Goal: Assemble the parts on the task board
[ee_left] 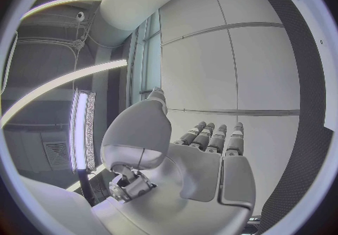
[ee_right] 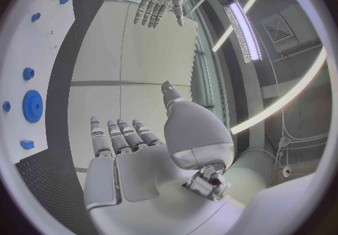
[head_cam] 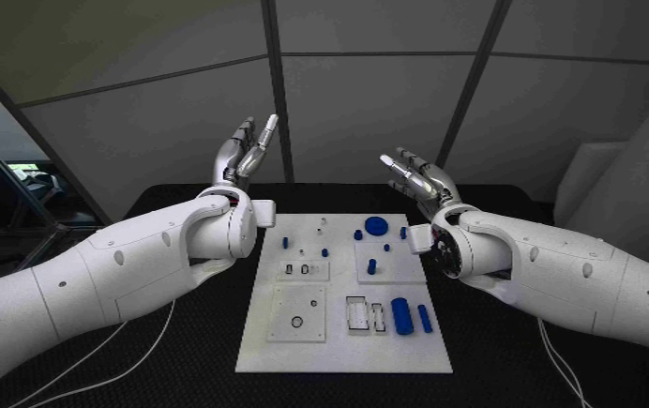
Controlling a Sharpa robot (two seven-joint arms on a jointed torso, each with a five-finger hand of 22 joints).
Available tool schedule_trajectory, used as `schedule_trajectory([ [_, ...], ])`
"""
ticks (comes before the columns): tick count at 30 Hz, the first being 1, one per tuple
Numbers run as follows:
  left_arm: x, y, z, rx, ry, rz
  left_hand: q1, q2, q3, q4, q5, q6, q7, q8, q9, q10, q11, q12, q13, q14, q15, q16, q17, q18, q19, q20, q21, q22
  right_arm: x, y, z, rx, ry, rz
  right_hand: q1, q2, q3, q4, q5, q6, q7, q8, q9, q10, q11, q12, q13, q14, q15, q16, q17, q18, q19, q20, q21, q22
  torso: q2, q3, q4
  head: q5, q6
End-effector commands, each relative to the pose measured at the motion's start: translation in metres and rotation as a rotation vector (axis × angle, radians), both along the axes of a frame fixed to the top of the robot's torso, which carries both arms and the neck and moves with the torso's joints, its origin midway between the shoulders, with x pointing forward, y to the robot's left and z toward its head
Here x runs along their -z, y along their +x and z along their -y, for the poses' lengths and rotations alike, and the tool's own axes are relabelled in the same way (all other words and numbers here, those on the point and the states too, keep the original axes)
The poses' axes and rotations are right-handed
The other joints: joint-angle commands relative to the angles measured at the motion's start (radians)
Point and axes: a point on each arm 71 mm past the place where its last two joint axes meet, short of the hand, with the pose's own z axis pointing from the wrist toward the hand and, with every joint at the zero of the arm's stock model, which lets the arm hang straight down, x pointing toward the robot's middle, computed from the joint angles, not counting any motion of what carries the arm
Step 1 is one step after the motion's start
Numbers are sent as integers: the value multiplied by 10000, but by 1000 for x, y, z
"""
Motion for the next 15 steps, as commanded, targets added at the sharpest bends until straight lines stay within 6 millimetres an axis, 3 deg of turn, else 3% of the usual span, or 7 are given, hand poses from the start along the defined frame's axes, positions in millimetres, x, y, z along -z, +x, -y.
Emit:
schedule_trajectory([
  [1, -5, 0, 4, 458, 116, 533, 218, 11, -2, 57, 52, 73, 194, 55, 18, 105, 150, 68, 25, 218, 164, 109, 51, -211, -2, 157, 46, 11, 0, 2, -10, -1747, -354, -225, 1827, 69, 192, -924, 14, 3359, 1370, 824, 447, 4954, 357, 1354, 473, 4645, 277, 1198, 433, 406, 2688, 93, 1267, 596, -2, -3, 2, 1, 0],
  [4, -5, 0, 4, 458, 116, 533, 401, 27, 9, 45, 49, 343, 386, 107, 59, 481, 392, 139, 82, 823, 306, 301, 155, -179, 205, 332, 153, 76, 0, 4, -11, -1932, -421, -255, 2234, 26, 327, -1229, 34, 4662, 1258, 1090, 558, 5825, 171, 1493, 426, 6099, 82, 1459, 459, 613, 3944, 91, 1797, 797, -2, -3, 2, 1, 0],
  [7, -5, 0, 4, 458, 116, 533, 848, 1, 43, -20, 45, 1226, 799, 299, 179, 1709, 909, 402, 234, 2324, 548, 789, 348, -126, 1160, 614, 624, 333, 0, 5, -11, -2029, -457, -272, 2543, -37, 563, -1597, 213, 6103, 1135, 1218, 569, 6753, -98, 1458, 284, 7108, -206, 1496, 374, 793, 4685, 60, 2114, 836, -2, -3, 2, 1, 0],
  [8, -5, -5, -17, 624, 54, 287, 1214, -49, 99, -140, 42, 2198, 1053, 553, 317, 3192, 1225, 801, 420, 3979, 724, 1350, 563, -274, 2912, 623, 1482, 777, -14, 11, 19, -1103, -3256, 2394, 2571, -66, 674, -1724, 266, 6663, 1057, 1227, 546, 7089, -170, 1379, 268, 7520, -286, 1502, 366, 835, 4971, -30, 2234, 846, 230, 6, -40, 7, 6],
  [10, -5, -7, -20, 694, 38, 238, 1664, -123, 147, -299, 34, 3515, 1132, 905, 486, 5255, 1529, 1386, 636, 6439, 818, 2122, 842, -289, 5277, 682, 2622, 1294, -18, 13, 21, -1239, -3947, 2794, 2599, -88, 835, -1888, 260, 7075, 961, 1208, 504, 7544, -291, 1303, 273, 8058, -446, 1543, 385, 854, 5338, -160, 2400, 873, 302, 21, -27, -6, 24],
  [11, -5, -7, -21, 725, 31, 220, 1911, -151, 184, -420, 27, 4476, 1298, 1181, 615, 6777, 1412, 1846, 804, 7176, 651, 2352, 926, -177, 5901, 638, 2910, 1396, -20, 14, 21, -1282, -4223, 2967, 2599, -104, 934, -1982, 274, 7257, 920, 1187, 479, 7770, -372, 1241, 267, 8339, -532, 1559, 393, 854, 5538, -252, 2497, 894, 345, 29, -30, 2, 24],
  [15, -6, -10, -24, 957, 135, 163, 2609, -128, 426, -794, 15, 7324, 1200, 1962, 902, 8531, 991, 2259, 868, 9179, 108, 2798, 1270, -5, 7897, 265, 3745, 1661, -28, 17, 24, -1426, -5440, 3676, 2565, -173, 1313, -2323, 329, 7782, 773, 1111, 421, 8377, -520, 967, 268, 9154, -792, 1550, 420, 844, 6080, -521, 2794, 966, 491, 50, 3, 22, 93],
])
